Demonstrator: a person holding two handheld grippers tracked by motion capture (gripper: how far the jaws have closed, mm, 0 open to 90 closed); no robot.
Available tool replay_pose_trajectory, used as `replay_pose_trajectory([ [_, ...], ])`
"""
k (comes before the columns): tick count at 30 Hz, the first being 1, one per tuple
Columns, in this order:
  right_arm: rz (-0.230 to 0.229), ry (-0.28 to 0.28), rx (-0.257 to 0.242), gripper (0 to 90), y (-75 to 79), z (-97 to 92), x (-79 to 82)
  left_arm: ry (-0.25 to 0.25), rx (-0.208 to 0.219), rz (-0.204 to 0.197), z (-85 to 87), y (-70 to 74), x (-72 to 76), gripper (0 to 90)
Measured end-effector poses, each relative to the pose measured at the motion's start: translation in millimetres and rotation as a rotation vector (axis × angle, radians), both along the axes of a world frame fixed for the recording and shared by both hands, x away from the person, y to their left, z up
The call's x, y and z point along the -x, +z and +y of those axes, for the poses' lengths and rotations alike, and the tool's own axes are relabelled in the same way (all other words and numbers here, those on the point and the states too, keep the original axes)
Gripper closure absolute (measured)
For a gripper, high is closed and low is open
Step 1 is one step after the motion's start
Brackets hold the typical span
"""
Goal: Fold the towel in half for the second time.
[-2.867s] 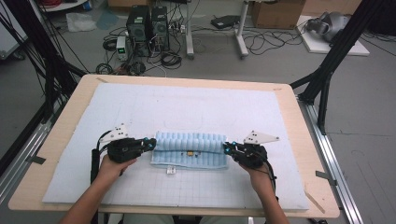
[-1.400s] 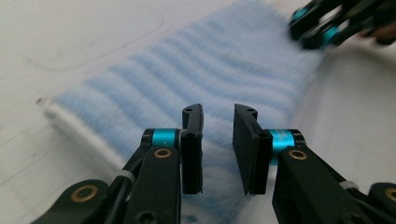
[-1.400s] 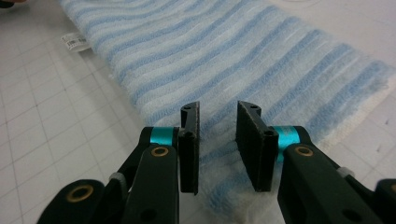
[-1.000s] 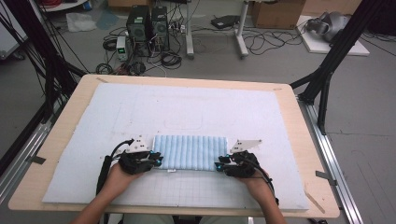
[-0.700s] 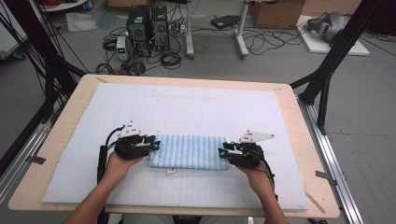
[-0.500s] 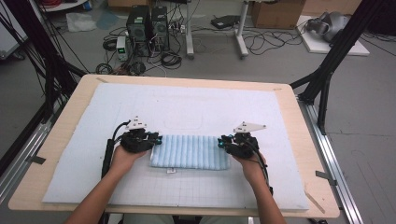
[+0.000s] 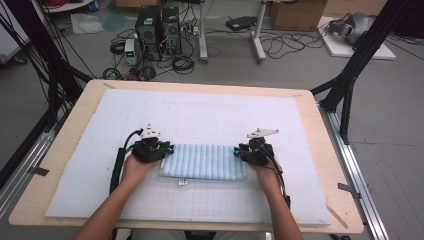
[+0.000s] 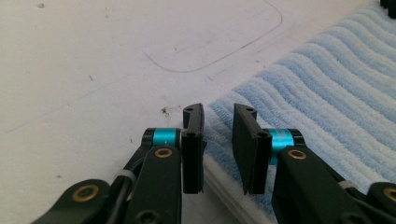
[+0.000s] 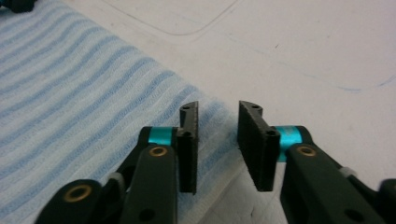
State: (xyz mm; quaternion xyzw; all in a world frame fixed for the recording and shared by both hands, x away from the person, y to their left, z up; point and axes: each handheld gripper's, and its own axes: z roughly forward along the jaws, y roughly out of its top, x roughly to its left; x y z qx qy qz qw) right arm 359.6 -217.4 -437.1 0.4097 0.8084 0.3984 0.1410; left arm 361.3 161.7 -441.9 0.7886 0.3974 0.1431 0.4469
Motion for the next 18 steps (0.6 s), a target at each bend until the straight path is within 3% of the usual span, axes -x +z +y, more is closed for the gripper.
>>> replay_pose_trajectory([
  [2,-0.018,0.002,-0.028,62.7,4.8,-4.0,4.1,0.000,0.095,-0.017,9.4,4.8,0.3,59.4],
  [4,-0.046,0.003,-0.032,59.1,9.3,-9.4,8.6,0.001,0.183,-0.071,18.4,11.4,2.5,55.2],
  [6,-0.065,-0.009,-0.025,50.8,13.4,-15.3,13.3,-0.010,0.227,-0.112,25.4,17.7,5.1,50.4],
  [9,-0.099,-0.033,-0.033,38.8,19.3,-25.1,21.4,-0.029,0.224,-0.133,32.8,24.8,9.5,37.1],
  [13,-0.123,-0.063,-0.039,25.1,25.2,-38.1,33.5,0.000,0.199,-0.178,44.9,27.0,17.0,18.7],
  [15,-0.149,-0.076,-0.033,19.2,27.0,-44.6,40.4,0.000,0.216,-0.206,51.1,26.3,22.5,18.8],
  [18,-0.165,-0.107,-0.072,11.3,28.1,-53.8,52.2,0.010,0.222,-0.257,60.3,25.8,29.5,18.9],
])
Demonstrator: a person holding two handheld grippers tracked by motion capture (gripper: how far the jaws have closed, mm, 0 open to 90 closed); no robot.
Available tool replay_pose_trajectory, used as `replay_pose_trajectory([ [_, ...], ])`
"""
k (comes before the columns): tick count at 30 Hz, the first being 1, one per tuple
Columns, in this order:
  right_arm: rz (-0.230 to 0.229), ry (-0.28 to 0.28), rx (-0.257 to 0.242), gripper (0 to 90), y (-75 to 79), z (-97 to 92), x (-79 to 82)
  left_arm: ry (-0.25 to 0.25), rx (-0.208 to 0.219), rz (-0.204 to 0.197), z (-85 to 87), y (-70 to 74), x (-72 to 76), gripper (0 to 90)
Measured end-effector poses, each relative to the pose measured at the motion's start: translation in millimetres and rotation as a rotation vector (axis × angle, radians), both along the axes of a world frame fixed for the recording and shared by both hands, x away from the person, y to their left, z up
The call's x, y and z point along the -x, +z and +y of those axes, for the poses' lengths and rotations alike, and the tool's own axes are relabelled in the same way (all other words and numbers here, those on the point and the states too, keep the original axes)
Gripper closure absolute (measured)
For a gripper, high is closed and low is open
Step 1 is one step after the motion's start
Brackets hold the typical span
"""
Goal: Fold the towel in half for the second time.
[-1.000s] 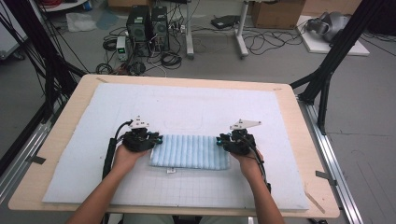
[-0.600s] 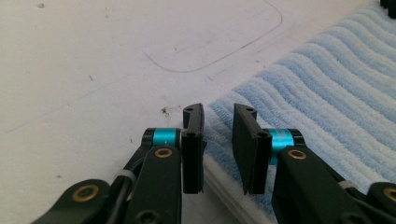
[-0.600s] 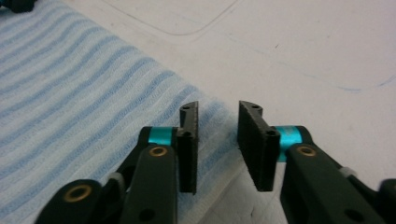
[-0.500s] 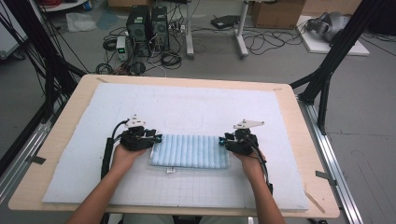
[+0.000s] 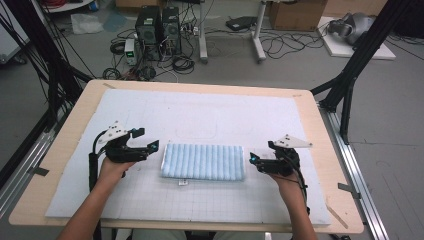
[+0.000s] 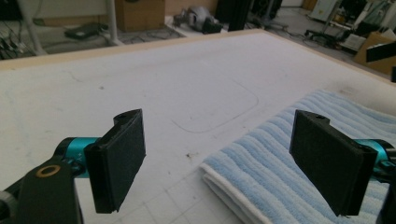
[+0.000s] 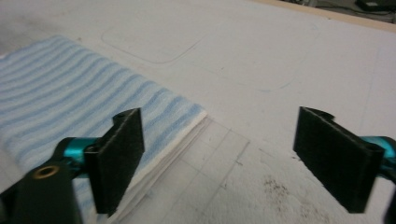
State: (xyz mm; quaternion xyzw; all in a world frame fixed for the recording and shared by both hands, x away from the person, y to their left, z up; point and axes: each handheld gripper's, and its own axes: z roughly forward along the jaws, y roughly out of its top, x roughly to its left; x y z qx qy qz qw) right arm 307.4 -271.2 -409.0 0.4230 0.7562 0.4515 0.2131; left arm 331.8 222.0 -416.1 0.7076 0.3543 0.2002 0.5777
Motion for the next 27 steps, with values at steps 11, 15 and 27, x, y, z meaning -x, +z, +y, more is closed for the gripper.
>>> replay_pose_trajectory([
  [11,-0.076,-0.053,0.027,11.3,6.3,-28.2,34.8,0.065,-0.001,-0.068,20.9,-1.5,18.8,19.9],
  [15,-0.083,-0.070,0.037,11.2,6.7,-37.6,37.9,0.071,-0.010,-0.060,22.7,-3.3,21.2,19.5],
  [27,-0.074,-0.081,0.038,11.2,4.7,-38.4,35.5,0.089,0.013,-0.053,28.4,-4.7,23.9,18.6],
])
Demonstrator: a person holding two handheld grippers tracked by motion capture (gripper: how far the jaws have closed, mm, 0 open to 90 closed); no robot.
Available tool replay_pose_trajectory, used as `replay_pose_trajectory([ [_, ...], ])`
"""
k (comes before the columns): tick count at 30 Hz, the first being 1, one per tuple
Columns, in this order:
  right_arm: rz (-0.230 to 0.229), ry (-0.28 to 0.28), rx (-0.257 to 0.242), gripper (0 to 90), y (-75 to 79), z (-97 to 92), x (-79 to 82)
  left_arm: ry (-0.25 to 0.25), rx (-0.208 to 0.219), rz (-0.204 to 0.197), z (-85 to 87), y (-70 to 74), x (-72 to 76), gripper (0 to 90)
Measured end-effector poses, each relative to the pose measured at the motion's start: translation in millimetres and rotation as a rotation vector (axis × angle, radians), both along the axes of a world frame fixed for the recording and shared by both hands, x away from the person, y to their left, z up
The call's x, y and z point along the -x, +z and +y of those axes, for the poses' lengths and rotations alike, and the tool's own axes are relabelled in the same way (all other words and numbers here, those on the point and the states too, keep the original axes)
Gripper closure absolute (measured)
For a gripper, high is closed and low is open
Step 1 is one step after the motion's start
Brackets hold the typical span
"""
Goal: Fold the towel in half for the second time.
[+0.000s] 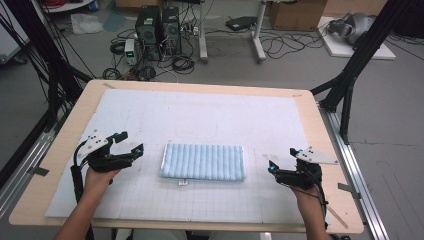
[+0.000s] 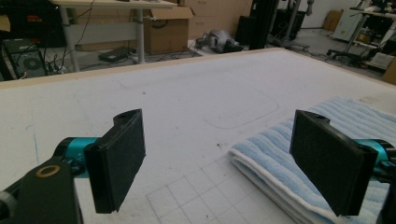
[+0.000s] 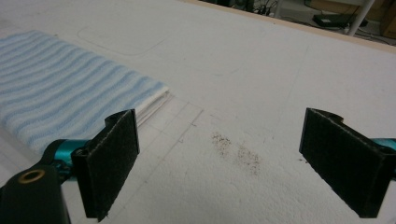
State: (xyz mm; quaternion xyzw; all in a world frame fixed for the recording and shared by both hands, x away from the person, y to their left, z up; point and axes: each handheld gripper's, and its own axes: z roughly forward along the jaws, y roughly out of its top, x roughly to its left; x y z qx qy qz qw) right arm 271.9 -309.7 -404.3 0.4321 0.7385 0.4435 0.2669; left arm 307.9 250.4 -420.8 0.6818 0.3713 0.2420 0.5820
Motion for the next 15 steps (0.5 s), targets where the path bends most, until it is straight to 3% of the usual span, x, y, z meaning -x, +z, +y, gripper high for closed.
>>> replay_pose_trajectory([
  [15,-0.001,-0.003,-0.011,11.2,-0.9,-2.0,-1.9,0.008,-0.009,0.007,1.3,-1.3,-0.5,18.9],
])
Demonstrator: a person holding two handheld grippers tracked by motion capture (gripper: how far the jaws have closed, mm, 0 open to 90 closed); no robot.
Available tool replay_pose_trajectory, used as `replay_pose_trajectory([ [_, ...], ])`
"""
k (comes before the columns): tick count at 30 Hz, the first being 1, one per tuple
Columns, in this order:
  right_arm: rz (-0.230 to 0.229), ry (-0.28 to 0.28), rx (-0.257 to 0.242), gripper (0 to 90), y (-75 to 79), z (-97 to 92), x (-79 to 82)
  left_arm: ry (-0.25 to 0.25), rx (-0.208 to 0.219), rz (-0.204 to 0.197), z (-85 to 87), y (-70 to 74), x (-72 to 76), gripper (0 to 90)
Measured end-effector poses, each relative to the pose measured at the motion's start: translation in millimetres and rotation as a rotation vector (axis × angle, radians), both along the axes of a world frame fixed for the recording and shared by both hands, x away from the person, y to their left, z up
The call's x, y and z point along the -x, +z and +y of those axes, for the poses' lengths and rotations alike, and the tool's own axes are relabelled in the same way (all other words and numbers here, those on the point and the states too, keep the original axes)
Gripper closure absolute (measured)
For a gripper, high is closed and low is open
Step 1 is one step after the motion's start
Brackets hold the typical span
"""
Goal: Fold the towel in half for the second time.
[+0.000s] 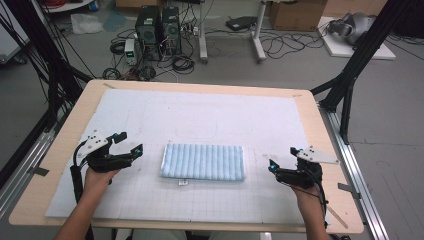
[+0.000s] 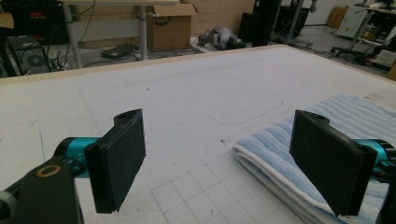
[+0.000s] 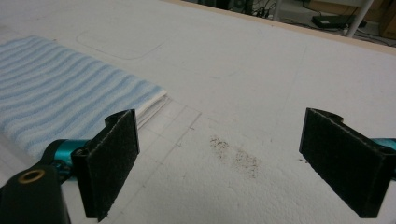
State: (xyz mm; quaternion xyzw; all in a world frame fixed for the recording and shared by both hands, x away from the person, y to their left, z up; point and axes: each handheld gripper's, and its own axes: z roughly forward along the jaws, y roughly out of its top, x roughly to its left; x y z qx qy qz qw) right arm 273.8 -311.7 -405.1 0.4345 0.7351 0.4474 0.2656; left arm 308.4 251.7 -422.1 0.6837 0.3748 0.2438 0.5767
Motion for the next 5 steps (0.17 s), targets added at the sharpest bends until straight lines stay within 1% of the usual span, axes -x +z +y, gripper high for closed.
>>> replay_pose_trajectory([
  [5,0.001,0.005,-0.001,11.2,-1.1,0.0,-1.1,0.002,0.003,0.001,-0.2,-0.9,-0.9,19.1],
])
